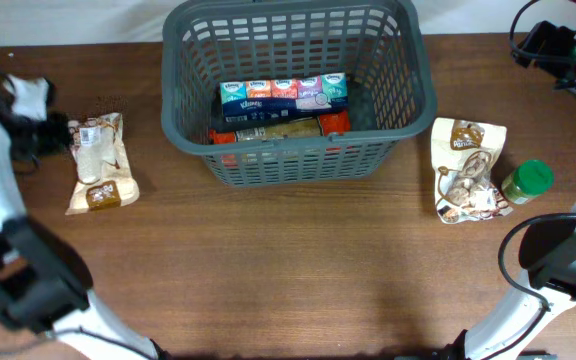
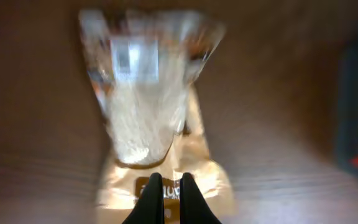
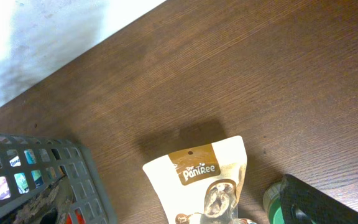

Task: Pack container

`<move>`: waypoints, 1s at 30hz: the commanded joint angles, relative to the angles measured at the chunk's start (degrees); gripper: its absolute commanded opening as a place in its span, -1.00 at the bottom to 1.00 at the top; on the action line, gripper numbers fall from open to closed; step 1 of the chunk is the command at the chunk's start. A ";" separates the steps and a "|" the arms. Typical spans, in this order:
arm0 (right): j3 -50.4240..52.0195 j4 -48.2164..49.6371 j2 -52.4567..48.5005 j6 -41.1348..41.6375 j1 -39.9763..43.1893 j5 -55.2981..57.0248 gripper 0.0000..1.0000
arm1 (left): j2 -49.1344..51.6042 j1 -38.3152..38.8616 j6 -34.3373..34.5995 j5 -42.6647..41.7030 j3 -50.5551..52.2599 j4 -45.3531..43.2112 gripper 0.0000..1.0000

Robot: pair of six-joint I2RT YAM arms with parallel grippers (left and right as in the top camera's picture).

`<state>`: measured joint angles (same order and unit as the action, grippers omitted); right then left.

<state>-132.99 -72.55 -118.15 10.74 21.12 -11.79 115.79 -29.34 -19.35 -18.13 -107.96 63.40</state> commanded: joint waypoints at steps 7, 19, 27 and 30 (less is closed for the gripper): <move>-1.18 0.15 -0.39 0.28 -0.09 0.70 0.98 | -17.00 1.11 -0.83 3.45 -2.12 -0.31 -0.96; -1.18 0.15 -0.39 0.28 -0.09 0.70 0.98 | -6.40 0.96 -0.87 1.20 4.00 2.93 0.99; -1.18 0.15 -0.39 0.28 -0.09 0.70 0.98 | -4.94 0.96 -0.90 0.94 3.98 5.86 0.87; -1.18 0.15 -0.39 0.28 -0.09 0.70 0.98 | -7.17 0.96 -0.83 0.72 3.76 6.34 0.82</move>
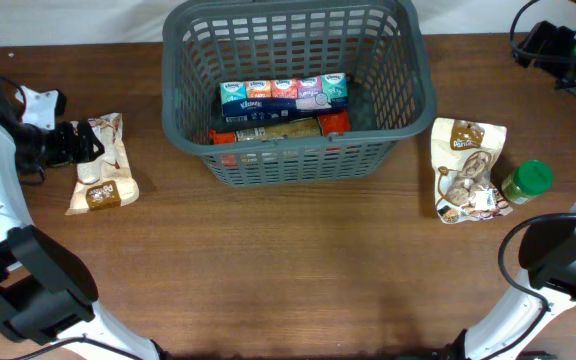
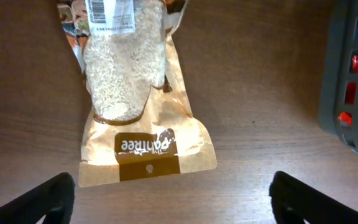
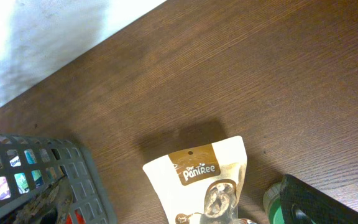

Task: Pack container

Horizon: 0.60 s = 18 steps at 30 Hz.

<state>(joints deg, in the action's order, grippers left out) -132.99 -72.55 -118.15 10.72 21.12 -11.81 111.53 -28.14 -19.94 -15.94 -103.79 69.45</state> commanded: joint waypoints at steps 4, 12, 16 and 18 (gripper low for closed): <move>-1.18 0.15 -0.39 0.31 -0.09 0.72 0.98 | -7.37 -0.24 -0.26 -1.01 -0.83 -0.24 0.90; -1.18 0.15 -0.39 0.31 -0.09 0.72 0.98 | -10.19 -0.24 -0.26 -0.81 -0.83 0.72 0.98; -1.18 0.15 -0.39 0.31 -0.09 0.72 0.98 | -10.19 -0.24 -0.26 -0.81 -0.83 1.44 0.99; -1.18 0.15 -0.39 0.31 -0.09 0.72 0.97 | -10.19 -0.24 -0.26 -0.83 -0.83 1.84 0.99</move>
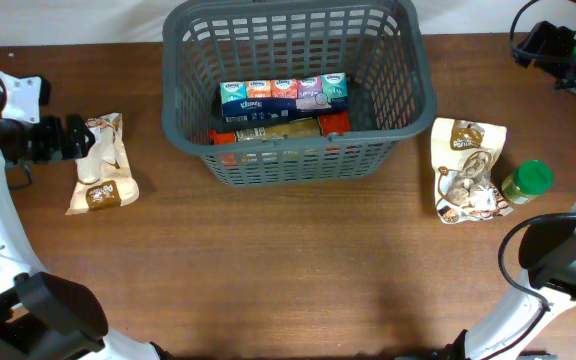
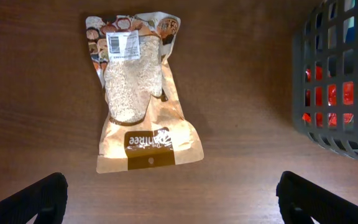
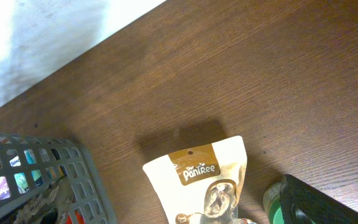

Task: Pack container

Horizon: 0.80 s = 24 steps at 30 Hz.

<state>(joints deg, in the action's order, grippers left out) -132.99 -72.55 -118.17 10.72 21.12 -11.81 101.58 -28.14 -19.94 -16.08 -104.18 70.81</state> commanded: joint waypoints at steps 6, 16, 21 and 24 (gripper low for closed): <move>-1.18 0.15 -0.37 0.31 -0.09 0.72 0.98 | -0.24 -0.24 -0.28 -0.70 -0.44 0.55 0.99; -1.18 0.15 -0.37 0.31 -0.09 0.72 0.98 | -0.24 -0.09 -0.28 -0.68 -0.42 0.48 1.00; -1.18 0.15 -0.37 0.31 -0.09 0.72 0.98 | 0.61 -0.07 -0.26 1.99 1.99 -3.34 0.91; -1.18 0.15 -0.37 0.31 -0.09 0.72 0.98 | 3.13 0.07 -0.26 1.97 4.57 -5.09 0.89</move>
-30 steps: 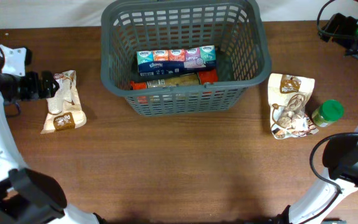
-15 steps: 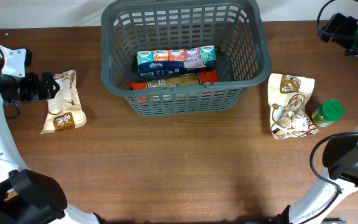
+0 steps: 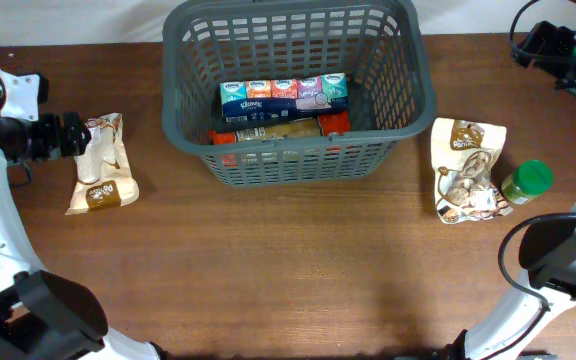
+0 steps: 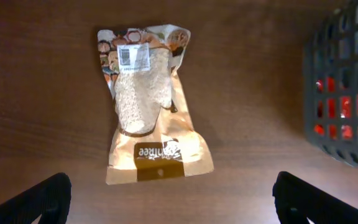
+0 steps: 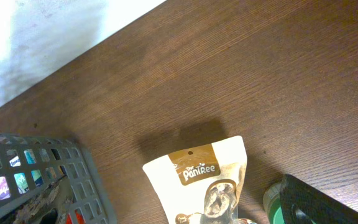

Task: Pack container

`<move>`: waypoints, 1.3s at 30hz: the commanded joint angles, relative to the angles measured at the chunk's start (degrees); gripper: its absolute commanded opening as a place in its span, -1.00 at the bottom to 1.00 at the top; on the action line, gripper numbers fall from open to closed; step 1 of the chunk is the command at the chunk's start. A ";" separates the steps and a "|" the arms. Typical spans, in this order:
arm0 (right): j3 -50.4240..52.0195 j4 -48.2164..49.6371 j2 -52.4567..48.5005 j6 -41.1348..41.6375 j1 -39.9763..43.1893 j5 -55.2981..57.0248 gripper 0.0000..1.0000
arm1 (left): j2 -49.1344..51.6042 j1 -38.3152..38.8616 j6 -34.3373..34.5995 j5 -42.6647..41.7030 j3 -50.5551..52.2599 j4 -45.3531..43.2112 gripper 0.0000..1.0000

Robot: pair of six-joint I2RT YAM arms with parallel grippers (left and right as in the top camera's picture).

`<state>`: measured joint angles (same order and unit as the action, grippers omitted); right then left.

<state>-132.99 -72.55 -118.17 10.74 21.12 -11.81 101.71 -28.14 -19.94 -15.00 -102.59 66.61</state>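
Note:
A clear-windowed bag of rice [image 4: 148, 118] with a brown label lies flat on the table at the left [image 3: 98, 165]. My left gripper [image 4: 179, 202] hovers above the bag's label end, open wide, nothing between its fingers. The grey basket [image 3: 298, 160] stands at the back centre and holds a row of tissue packs [image 3: 283, 93] and other packets. A second brown-and-white bag [image 5: 204, 180] and a green-lidded jar [image 3: 528, 180] lie right of the basket. My right gripper [image 3: 558, 50] hangs high at the far right, open, with only one finger [image 5: 328, 202] showing.
The basket's wall [image 4: 347, 87] rises just right of the rice bag. The table's back edge meets a white wall [image 5: 42, 37] behind the right arm. Bare brown tabletop [image 3: 288, 270] stretches in front of the basket.
My left gripper has shifted very slightly over the rice bag and stays open. The bag, the basket and the right arm have not moved.
My left gripper was shut and low over the rice bag. Then it stood open close above the bag's label. Then it was higher, with the whole bag in view, as it is now. The bag has stayed on the table; the right arm held still.

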 commanded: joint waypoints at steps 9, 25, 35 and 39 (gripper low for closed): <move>-1.18 0.15 -0.37 0.28 -0.09 0.72 0.98 | 15.34 2.78 -0.28 2.49 6.80 -3.32 0.70; -1.18 0.15 -0.37 0.28 -0.09 0.72 0.98 | 24.41 3.63 5.38 18.47 6.84 -11.34 0.91; -1.18 0.15 -0.37 0.28 -0.09 0.72 0.98 | 30.08 3.67 5.35 15.76 6.88 -10.01 0.69; -1.18 0.15 -0.37 0.28 -0.09 0.72 0.98 | 33.24 3.67 5.35 15.63 6.91 -8.48 0.24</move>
<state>-132.99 -72.55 -118.26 10.70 21.12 -11.81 127.81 -24.16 -15.22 0.99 -97.80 57.01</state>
